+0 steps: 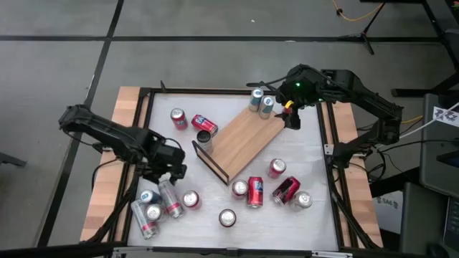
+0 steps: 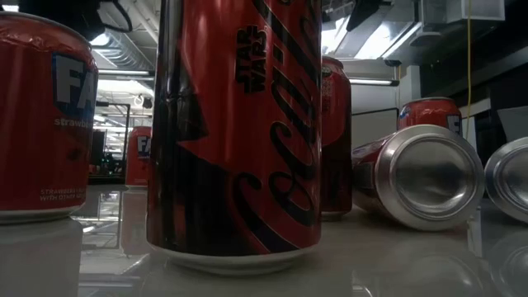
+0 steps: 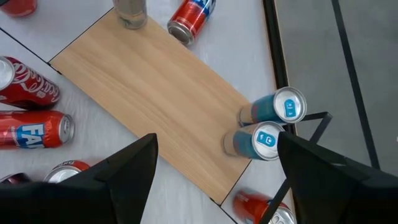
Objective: Place canned beverage on shelf
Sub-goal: Put the white pink soda can on the shelf aligned with the other white pink soda can
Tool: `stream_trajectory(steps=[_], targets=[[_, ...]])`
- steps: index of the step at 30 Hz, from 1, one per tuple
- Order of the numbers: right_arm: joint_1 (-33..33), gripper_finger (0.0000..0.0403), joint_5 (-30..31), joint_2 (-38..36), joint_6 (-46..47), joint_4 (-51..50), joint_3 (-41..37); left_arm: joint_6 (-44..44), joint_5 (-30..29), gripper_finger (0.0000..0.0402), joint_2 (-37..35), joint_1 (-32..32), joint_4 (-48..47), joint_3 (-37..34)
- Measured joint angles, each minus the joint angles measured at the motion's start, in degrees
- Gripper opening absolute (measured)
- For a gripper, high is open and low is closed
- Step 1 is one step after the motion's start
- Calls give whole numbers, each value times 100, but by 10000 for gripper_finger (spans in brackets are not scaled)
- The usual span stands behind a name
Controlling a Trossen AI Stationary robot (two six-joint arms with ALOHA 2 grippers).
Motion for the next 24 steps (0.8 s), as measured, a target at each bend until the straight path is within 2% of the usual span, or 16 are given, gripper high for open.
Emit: stream_trajectory(steps=[13,18,24], targets=[[0,321,13,0,-41,-7,0,1009,85,293,1045,14,-43,-2],[0,321,13,0,-41,-37,0,1391,84,293,1263,88,-342,-9],[0,321,15,-6,-43,-279,0,1418,309,293,1297,88,32,-473]])
